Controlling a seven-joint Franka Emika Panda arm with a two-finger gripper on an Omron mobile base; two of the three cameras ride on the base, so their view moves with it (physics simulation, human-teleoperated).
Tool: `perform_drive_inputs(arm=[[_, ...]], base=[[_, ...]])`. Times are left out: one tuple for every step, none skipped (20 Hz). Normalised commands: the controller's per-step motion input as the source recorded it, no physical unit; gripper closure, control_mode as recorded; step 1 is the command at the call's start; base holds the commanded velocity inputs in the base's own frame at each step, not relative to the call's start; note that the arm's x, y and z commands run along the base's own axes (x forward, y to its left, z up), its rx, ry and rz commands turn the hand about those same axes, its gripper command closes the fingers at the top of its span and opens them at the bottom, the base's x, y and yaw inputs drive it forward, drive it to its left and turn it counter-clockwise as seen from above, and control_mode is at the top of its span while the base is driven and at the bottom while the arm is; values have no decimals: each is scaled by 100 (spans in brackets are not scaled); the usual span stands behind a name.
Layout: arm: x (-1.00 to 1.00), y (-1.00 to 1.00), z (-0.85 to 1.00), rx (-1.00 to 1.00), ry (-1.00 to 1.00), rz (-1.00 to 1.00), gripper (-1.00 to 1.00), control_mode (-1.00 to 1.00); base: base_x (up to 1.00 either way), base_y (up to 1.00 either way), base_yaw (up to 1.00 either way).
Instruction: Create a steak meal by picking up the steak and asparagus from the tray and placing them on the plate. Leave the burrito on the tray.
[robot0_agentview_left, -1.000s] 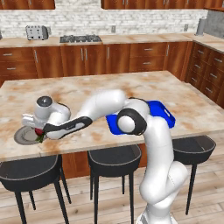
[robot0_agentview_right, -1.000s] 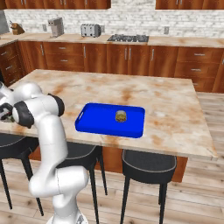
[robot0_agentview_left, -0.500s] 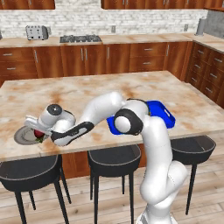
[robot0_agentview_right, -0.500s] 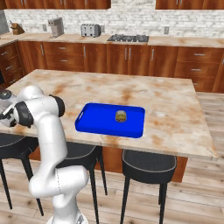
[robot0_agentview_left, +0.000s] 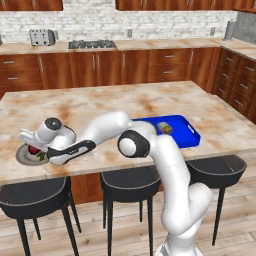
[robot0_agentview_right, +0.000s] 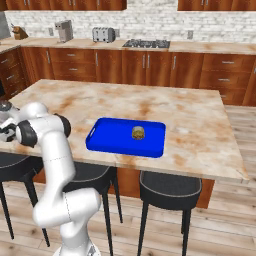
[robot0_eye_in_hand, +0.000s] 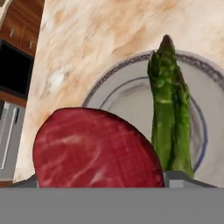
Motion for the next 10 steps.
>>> perform_drive_inputs(arm=[[32,25,0,0,1,0,100,-100],[24,17,0,0,1,0,100,-100],[10,0,0,-1,0,0,-100,-100],[3,0,0,-1,0,0,-100,-100],[0,-10,0,-1,3,0,-100,-100],[0,-29,0,0,2,0,-100,-100],[0,-42,0,0,1,0,-100,-100],[-10,-54,0,0,0,0,-100,-100],[-22,-63,0,0,0,0,-100,-100],[-28,-64,0,0,0,0,-100,-100]], base=[[0,0,0],[0,0,0],[0,0,0],[0,0,0],[0,0,0],[0,0,0],[0,0,0],[0,0,0],[0,0,0],[0,0,0]])
